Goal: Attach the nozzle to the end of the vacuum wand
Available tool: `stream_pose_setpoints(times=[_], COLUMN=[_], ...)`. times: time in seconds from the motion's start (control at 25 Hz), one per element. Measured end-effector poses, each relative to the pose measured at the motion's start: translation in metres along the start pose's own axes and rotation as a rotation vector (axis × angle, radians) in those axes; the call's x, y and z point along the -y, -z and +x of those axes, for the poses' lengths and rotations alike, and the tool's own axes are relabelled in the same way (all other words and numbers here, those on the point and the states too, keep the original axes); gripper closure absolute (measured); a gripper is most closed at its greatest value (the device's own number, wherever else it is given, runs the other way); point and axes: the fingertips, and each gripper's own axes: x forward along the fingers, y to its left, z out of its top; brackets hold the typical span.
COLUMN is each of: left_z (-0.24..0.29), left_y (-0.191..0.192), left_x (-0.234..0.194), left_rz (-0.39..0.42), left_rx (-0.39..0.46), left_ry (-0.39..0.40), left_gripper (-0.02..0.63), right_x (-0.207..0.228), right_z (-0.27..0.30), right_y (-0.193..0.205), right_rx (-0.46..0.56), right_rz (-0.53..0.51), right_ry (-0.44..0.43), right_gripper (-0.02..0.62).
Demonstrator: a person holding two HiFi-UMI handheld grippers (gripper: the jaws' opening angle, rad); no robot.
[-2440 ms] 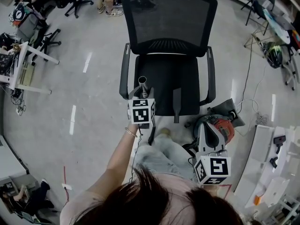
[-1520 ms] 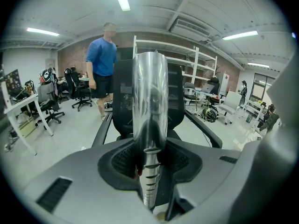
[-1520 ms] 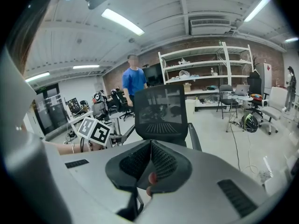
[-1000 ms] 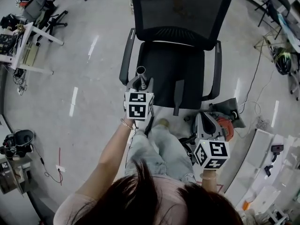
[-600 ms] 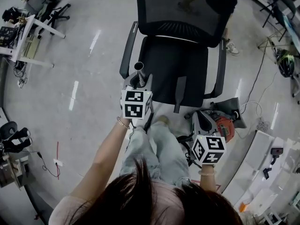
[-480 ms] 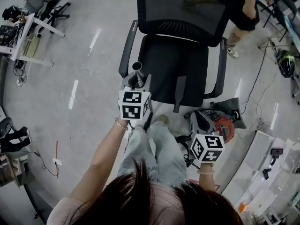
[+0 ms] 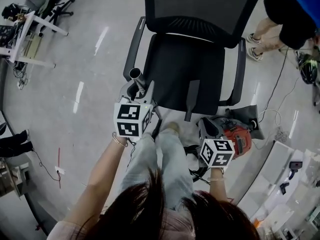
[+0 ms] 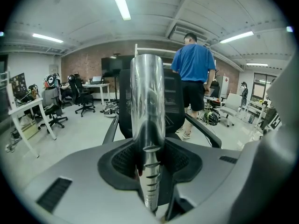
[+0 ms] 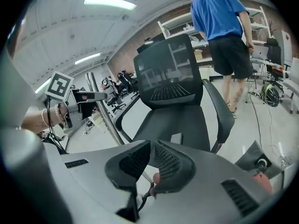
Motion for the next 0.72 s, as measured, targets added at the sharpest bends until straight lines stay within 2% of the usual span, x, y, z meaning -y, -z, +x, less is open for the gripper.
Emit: stream_pose_setpoints(times=[0.72], left_z=[-0.007], left_y=[0.004], left_x=[-0.004], left_rz=[-0.003], left_rx=[0.051], left_ry=[-0.004], left_gripper=[0.462], right_x=[0.029], right_z=[0.081], right_y=[0.066], right_rx=[-0.106], right_rz=[0.049], right_ry=[-0.084], right_gripper=[0.568])
